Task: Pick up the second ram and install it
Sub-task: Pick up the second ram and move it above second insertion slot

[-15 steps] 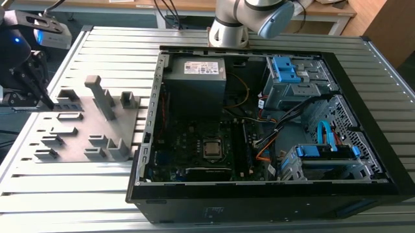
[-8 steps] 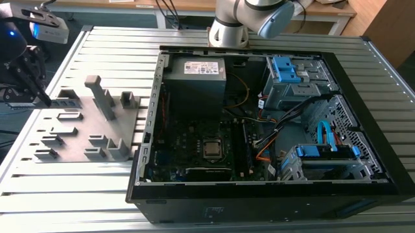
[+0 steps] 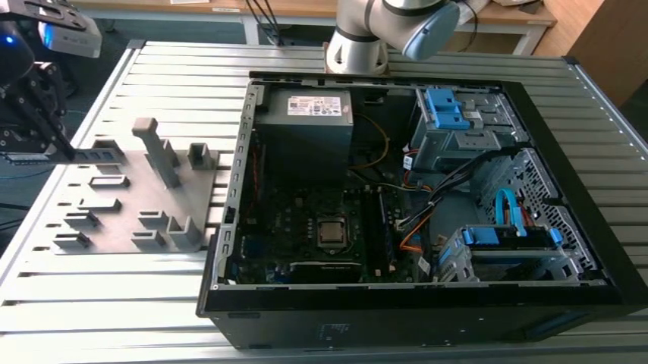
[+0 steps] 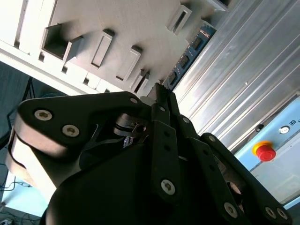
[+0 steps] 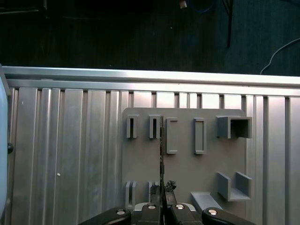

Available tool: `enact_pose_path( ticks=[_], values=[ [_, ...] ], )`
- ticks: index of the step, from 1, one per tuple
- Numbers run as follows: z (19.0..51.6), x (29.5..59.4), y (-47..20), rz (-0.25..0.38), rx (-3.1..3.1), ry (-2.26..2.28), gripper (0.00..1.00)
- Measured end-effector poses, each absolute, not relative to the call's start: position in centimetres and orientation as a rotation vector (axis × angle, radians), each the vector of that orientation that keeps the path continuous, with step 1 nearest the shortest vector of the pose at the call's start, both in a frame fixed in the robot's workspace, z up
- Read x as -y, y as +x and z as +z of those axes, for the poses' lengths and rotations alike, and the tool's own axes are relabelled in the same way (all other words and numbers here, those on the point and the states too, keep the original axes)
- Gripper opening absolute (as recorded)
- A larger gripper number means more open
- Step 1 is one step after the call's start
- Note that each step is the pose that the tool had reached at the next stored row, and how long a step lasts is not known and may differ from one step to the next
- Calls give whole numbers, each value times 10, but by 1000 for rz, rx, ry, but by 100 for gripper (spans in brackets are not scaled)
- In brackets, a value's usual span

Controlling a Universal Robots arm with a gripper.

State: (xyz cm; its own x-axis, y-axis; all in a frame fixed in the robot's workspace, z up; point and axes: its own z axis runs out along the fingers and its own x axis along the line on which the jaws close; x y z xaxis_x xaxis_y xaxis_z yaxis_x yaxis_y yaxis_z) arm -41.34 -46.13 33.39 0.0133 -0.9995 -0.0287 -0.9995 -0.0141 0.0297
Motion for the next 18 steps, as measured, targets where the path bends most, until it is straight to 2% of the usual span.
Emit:
enact_pose_path(
  ticks=[11, 18],
  values=[
    [351, 461, -413, -65, 2205, 2236, 14],
    [373, 461, -413, -66, 2205, 2236, 14]
  ],
)
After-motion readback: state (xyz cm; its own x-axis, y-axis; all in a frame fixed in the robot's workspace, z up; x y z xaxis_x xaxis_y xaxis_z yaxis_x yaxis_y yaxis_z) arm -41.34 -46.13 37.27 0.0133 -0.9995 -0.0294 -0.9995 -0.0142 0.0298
